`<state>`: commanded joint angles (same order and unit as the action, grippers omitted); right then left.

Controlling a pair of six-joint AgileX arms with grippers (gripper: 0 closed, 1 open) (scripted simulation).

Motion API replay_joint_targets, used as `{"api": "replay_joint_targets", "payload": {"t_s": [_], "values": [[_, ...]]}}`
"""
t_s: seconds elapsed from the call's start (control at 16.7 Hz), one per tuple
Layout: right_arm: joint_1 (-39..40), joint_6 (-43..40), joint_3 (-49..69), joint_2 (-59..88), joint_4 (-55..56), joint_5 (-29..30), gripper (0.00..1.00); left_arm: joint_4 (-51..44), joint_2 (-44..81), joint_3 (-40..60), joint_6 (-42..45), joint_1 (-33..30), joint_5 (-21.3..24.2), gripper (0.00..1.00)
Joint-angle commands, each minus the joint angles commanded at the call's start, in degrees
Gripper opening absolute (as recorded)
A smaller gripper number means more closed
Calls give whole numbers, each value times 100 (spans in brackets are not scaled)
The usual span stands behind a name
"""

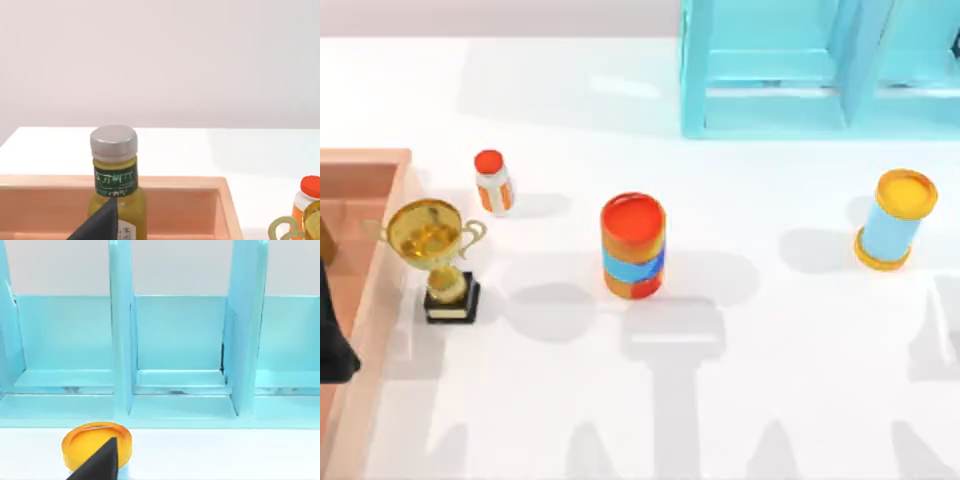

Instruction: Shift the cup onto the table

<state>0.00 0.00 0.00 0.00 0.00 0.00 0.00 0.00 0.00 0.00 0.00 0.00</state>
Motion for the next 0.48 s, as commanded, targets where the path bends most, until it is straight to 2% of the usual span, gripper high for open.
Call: {"api": "replay_joint_targets", "payload": {"t_s": [0.24,0.48], "values": [[0,0,0,0,0,0,100,-195,197,193,60,57,0,100],[0,0,0,0,0,0,100,-1284,1306,1218,353,337,-2,100]]}}
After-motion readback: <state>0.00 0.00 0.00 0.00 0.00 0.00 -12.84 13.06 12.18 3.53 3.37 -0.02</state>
